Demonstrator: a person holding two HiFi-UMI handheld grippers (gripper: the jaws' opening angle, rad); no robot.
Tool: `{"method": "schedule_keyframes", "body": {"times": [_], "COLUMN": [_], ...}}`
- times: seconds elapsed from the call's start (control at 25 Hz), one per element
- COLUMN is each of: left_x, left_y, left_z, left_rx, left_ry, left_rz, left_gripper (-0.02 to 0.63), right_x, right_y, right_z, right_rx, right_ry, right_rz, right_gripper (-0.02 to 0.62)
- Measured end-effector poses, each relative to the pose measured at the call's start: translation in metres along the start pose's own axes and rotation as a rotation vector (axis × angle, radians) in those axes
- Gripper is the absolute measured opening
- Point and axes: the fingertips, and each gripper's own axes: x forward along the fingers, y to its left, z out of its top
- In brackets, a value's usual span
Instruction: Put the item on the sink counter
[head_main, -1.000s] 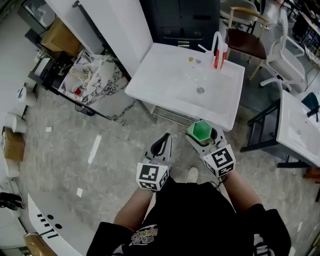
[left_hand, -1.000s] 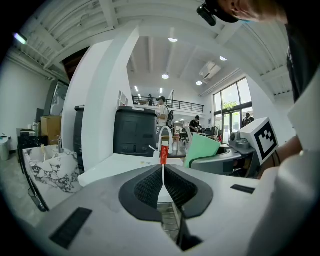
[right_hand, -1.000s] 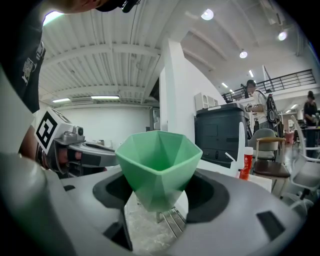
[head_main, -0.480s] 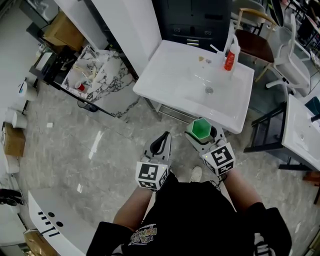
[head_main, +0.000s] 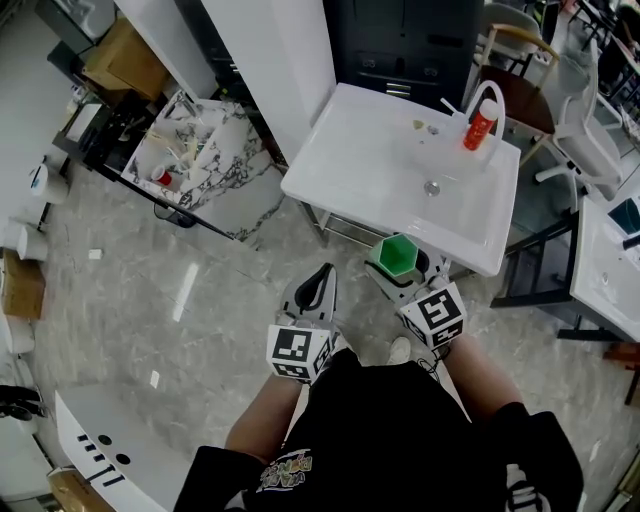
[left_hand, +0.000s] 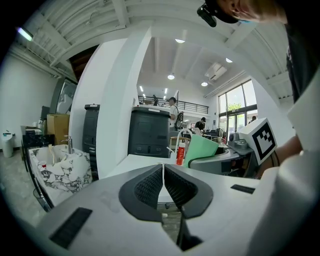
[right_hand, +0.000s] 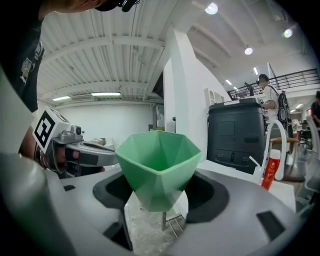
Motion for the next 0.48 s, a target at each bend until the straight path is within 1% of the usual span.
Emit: {"method": "schedule_keyframes", "body": {"times": [0.28, 0.48], "left_x": [0.003, 0.002], "left_y": [0.046, 0.075], "left_z": [0.007, 0.008], "left_rx": [0.002, 0.010], "left_ry": [-0.009, -0.004], "left_rz": [-0.029, -0.067], "left_gripper": [0.021, 0.021], "right_x": [0.046, 0.077], "right_y": [0.011, 0.020], "right_z": [0.014, 0.023], "right_rx": [0.007, 0.011], "right_ry": [0.001, -0.006], "right_rz": [-0.024, -0.052], "right_gripper": [0.351, 0.353]}}
